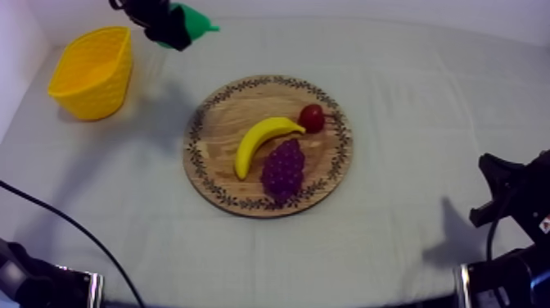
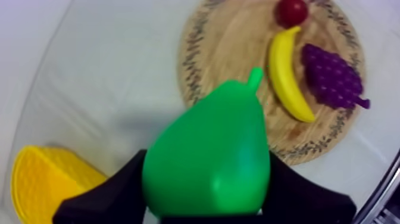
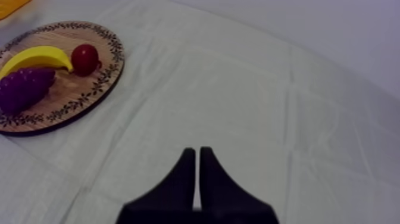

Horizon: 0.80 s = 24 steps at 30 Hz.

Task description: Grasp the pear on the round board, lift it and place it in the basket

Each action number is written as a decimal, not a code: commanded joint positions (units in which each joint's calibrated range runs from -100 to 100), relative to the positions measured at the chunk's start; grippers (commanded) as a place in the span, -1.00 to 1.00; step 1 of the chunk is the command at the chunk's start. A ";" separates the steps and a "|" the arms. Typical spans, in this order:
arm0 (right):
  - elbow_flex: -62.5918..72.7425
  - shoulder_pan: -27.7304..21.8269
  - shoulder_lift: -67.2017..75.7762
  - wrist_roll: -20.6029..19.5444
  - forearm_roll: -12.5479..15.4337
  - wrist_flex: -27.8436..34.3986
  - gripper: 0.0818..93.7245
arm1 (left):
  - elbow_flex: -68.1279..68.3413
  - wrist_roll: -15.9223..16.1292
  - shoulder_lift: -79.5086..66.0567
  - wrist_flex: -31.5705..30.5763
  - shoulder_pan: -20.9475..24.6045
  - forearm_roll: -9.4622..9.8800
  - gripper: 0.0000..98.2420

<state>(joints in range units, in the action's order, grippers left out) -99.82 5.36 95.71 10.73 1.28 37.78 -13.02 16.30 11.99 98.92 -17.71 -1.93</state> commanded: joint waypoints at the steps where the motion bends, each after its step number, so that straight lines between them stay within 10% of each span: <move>1: 0.05 0.00 0.04 -0.01 0.01 0.04 -0.99 | 0.25 -0.34 -0.10 -0.13 3.73 0.02 0.05; 24: 0.05 0.00 0.04 -0.01 0.01 0.04 -0.99 | -3.03 -6.79 3.34 0.10 22.10 0.33 0.04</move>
<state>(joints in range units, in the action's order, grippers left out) -99.82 5.36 95.71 10.73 1.28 37.78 -16.14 9.94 15.33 98.99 3.68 -1.52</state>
